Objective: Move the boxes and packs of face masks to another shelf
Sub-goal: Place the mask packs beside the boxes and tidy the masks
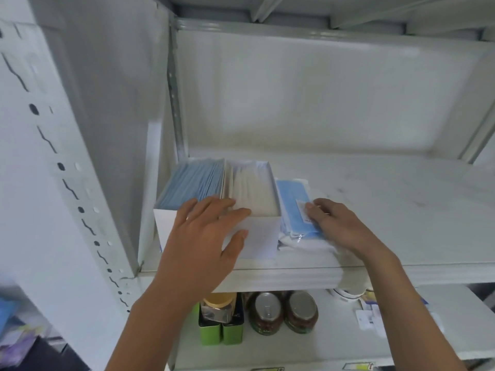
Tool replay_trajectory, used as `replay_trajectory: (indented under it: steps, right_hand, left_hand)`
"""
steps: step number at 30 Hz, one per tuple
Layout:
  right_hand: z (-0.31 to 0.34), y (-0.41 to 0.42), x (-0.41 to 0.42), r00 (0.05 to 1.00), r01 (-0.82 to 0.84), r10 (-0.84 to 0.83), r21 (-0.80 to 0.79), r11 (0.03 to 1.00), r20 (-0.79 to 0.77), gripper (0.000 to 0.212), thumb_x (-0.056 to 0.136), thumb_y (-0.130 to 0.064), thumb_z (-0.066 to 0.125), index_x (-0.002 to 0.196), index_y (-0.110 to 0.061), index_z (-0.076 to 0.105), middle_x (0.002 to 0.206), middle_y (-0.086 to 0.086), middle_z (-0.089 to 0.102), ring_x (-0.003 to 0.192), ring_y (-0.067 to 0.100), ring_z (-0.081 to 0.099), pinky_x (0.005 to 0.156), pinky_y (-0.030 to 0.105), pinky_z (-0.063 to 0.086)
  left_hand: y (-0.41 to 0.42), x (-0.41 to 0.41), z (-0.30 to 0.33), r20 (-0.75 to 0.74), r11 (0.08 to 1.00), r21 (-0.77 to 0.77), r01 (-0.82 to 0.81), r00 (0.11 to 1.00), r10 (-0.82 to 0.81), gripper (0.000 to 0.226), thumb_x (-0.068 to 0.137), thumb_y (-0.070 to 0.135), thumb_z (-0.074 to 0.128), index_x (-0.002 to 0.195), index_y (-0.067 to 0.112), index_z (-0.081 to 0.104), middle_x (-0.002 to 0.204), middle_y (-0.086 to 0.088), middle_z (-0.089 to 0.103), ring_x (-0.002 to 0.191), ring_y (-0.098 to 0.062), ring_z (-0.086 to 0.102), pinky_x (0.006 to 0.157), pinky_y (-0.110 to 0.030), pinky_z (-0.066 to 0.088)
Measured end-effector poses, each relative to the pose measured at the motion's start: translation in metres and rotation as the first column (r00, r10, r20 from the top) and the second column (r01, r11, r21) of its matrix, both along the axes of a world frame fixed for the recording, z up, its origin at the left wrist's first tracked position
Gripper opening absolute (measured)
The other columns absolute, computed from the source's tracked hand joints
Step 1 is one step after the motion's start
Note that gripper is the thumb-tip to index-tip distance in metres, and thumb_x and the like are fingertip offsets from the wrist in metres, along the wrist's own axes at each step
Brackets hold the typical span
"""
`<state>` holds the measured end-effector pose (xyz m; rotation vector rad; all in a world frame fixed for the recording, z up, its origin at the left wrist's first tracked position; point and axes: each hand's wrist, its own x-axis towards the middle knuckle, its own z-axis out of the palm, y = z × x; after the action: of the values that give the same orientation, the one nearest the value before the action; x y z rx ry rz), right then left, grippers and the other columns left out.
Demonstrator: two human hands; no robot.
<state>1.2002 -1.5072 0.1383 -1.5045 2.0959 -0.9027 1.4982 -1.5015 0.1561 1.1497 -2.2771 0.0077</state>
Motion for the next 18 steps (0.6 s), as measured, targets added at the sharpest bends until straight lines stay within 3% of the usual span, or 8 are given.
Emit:
replay_trajectory:
  steps: [2, 4, 7, 11, 13, 15, 17, 18]
  right_hand:
    - [0.005, 0.0, 0.001, 1.0, 0.004, -0.004, 0.024, 1.0, 0.006, 0.052, 0.097, -0.063, 0.037, 0.128, -0.026, 0.058, 0.123, -0.001, 0.061, 0.109, 0.022, 0.058, 0.085, 0.032, 0.041]
    - [0.01, 0.001, 0.005, 1.0, 0.012, -0.012, 0.029, 1.0, -0.004, 0.058, 0.096, -0.067, 0.033, 0.128, -0.024, 0.057, 0.123, -0.001, 0.061, 0.108, 0.021, 0.058, 0.085, 0.033, 0.042]
    - [0.01, -0.001, 0.015, 0.998, -0.012, 0.018, 0.087, 0.996, -0.067, 0.059, 0.095, -0.068, 0.031, 0.102, -0.016, 0.057, 0.108, 0.003, 0.062, 0.093, 0.02, 0.058, 0.07, 0.032, 0.04]
    - [0.011, -0.003, 0.024, 0.984, 0.008, 0.024, 0.182, 0.983, -0.174, 0.055, 0.095, -0.068, 0.031, 0.1, -0.015, 0.048, 0.117, 0.008, 0.053, 0.115, 0.035, 0.047, 0.095, 0.044, 0.041]
    - [0.016, -0.004, 0.028, 0.956, 0.045, -0.015, 0.096, 0.994, -0.294, 0.055, 0.095, -0.065, 0.033, 0.111, -0.015, 0.05, 0.125, 0.009, 0.051, 0.123, 0.036, 0.043, 0.103, 0.047, 0.038]
    - [0.028, -0.003, 0.04, 0.959, -0.009, -0.035, -0.154, 0.988, -0.28, 0.053, 0.098, -0.057, 0.039, 0.13, -0.017, 0.054, 0.139, 0.006, 0.051, 0.131, 0.031, 0.042, 0.106, 0.041, 0.036]
    - [0.041, -0.001, 0.057, 0.97, -0.149, 0.073, -0.335, 0.93, -0.231, 0.048, 0.1, -0.05, 0.042, 0.137, -0.023, 0.055, 0.142, -0.003, 0.052, 0.132, 0.021, 0.044, 0.106, 0.03, 0.033]
    - [0.045, -0.001, 0.064, 0.953, -0.238, 0.154, -0.329, 0.914, -0.26, 0.046, 0.1, -0.051, 0.04, 0.135, -0.026, 0.056, 0.14, -0.007, 0.053, 0.131, 0.018, 0.045, 0.106, 0.03, 0.034]
  left_hand:
    - [0.0, 0.004, 0.0, 0.004, 1.0, 0.0, 0.029, 1.0, -0.029, 0.041, 0.093, 0.04, 0.056, 0.132, 0.03, 0.066, 0.138, 0.005, 0.063, 0.133, -0.019, 0.054, 0.119, -0.047, 0.031]
    - [-0.001, 0.009, 0.002, -0.052, 0.998, 0.016, 0.055, 0.997, -0.054, 0.042, 0.094, 0.042, 0.054, 0.133, 0.031, 0.066, 0.139, 0.008, 0.062, 0.133, -0.016, 0.052, 0.118, -0.041, 0.031]
    - [-0.008, 0.015, 0.007, -0.156, 0.998, 0.018, 0.066, 0.986, -0.062, 0.039, 0.096, 0.042, 0.053, 0.129, 0.028, 0.068, 0.134, 0.01, 0.064, 0.127, -0.013, 0.055, 0.11, -0.043, 0.045]
    - [-0.008, -0.001, 0.015, -0.029, 0.992, -0.028, 0.12, 0.992, -0.121, 0.046, 0.1, 0.047, 0.045, 0.137, 0.026, 0.062, 0.143, 0.004, 0.061, 0.135, -0.016, 0.051, 0.117, -0.042, 0.035]
    - [-0.008, -0.015, 0.019, 0.026, 0.987, -0.02, 0.162, 0.987, -0.161, 0.051, 0.101, 0.051, 0.035, 0.14, 0.028, 0.059, 0.146, 0.005, 0.058, 0.138, -0.014, 0.048, 0.118, -0.039, 0.033]
    - [-0.009, -0.022, 0.021, 0.065, 0.984, -0.015, 0.175, 0.983, -0.173, 0.055, 0.101, 0.054, 0.028, 0.136, 0.028, 0.061, 0.14, 0.007, 0.063, 0.132, -0.012, 0.055, 0.115, -0.039, 0.037]
    - [-0.01, -0.019, 0.023, 0.029, 0.985, -0.024, 0.173, 0.985, -0.172, 0.053, 0.102, 0.053, 0.029, 0.127, 0.026, 0.066, 0.127, 0.007, 0.07, 0.117, -0.011, 0.063, 0.108, -0.036, 0.043]
    - [-0.01, -0.016, 0.022, 0.002, 0.986, -0.026, 0.165, 0.986, -0.165, 0.05, 0.103, 0.051, 0.031, 0.123, 0.024, 0.068, 0.121, 0.007, 0.072, 0.111, -0.012, 0.065, 0.105, -0.033, 0.045]
